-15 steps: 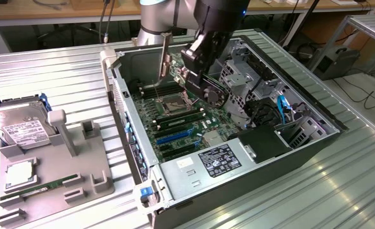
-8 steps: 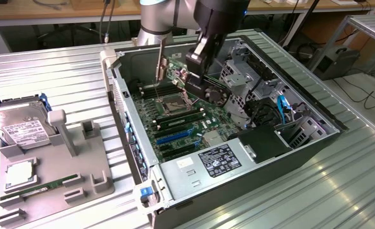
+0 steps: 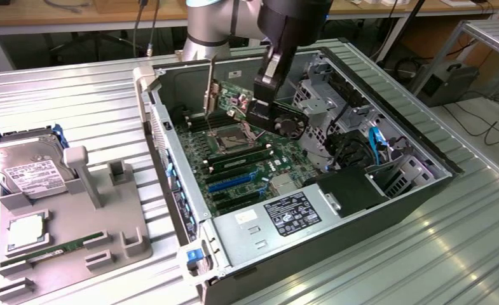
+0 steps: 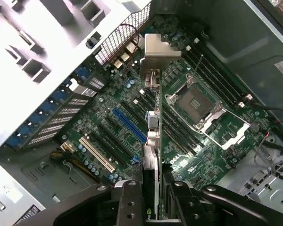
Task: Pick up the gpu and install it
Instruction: 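Insert the gpu into the slot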
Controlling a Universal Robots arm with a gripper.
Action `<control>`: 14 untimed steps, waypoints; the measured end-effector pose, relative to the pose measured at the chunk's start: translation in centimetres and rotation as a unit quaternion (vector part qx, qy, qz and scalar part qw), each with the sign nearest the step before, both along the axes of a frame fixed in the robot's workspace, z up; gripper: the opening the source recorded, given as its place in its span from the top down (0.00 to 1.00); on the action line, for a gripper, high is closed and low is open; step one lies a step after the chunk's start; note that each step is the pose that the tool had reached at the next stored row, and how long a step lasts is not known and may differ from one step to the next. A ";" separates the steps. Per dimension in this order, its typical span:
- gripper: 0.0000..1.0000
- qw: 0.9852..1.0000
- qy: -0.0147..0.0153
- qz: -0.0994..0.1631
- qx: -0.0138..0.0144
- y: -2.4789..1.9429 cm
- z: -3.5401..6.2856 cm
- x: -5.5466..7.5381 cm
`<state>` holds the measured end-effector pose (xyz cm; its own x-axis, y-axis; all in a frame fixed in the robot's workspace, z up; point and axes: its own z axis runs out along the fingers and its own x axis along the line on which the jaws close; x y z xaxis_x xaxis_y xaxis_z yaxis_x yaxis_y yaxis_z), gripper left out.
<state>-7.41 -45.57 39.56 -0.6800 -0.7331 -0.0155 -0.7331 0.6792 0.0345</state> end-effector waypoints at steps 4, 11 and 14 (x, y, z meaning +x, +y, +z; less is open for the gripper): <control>0.74 0.999 -0.002 0.047 0.000 0.00 -0.12 0.0; 0.74 0.993 -0.004 0.115 0.000 0.00 -0.30 0.0; 0.74 0.990 -0.005 0.140 0.001 0.00 -0.37 0.0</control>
<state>-7.41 -45.57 39.18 -0.4498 -0.8928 -0.0225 -0.8930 0.4492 0.0268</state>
